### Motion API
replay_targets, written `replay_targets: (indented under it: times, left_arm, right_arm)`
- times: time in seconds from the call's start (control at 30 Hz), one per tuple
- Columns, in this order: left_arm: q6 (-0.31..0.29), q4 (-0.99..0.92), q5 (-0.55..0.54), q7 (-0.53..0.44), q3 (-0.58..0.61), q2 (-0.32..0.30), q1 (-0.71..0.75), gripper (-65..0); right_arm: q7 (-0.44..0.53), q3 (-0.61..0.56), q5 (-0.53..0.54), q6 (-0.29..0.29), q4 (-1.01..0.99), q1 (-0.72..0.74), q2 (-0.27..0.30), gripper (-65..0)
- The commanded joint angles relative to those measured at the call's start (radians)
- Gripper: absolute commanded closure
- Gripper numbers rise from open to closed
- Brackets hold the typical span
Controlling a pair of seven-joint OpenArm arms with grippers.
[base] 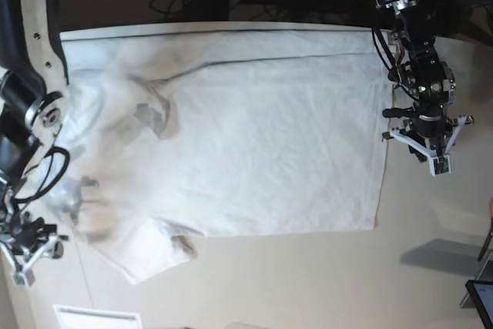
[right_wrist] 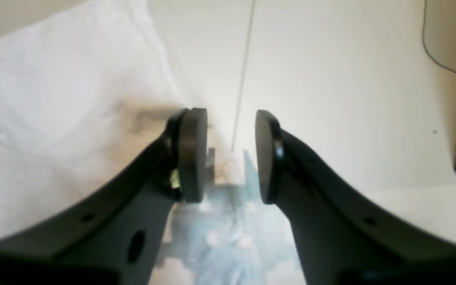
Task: Fold the T-shirt properly
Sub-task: 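Release the edge and move both grippers to the shirt's hem corners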
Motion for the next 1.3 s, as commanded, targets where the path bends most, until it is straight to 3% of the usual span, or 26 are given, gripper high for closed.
replay_targets:
  times: [0.0,0.13,0.2,0.3,0.5,0.83,1.27]
  left_arm:
    - [0.005,0.011,0.007,-0.02,-0.004,-0.01,-0.013,-12.8]
    - [0.005,0.019,0.007,-0.022,-0.006,-0.007,0.004,-12.8]
    - [0.005,0.019,0.006,-0.022,-0.006,-0.007,0.005,-12.8]
    - [0.005,0.019,0.006,-0.022,-0.006,-0.007,0.005,-12.6]
    - [0.005,0.021,0.01,-0.022,-0.007,-0.01,0.024,-12.3]
    - [0.005,0.057,0.01,-0.022,-0.007,-0.013,0.057,-12.3]
    - [0.005,0.056,0.009,-0.022,-0.009,-0.013,0.042,-12.8]
  right_arm:
    - [0.044,0.012,0.014,0.003,-0.041,0.05,0.026,-28.1]
    - [0.137,0.049,0.014,0.0,-0.197,0.073,0.087,-47.6]
    - [0.171,0.072,0.014,-0.003,-0.247,0.073,0.098,-50.9]
    - [0.206,0.113,0.014,-0.008,-0.319,0.07,0.101,-50.9]
    - [0.272,0.127,0.014,-0.069,-0.356,0.034,0.096,-51.1]
    - [0.305,0.126,0.014,-0.066,-0.357,-0.037,0.088,-50.8]
    - [0.298,0.075,0.011,-0.066,-0.357,-0.045,0.035,-49.2]
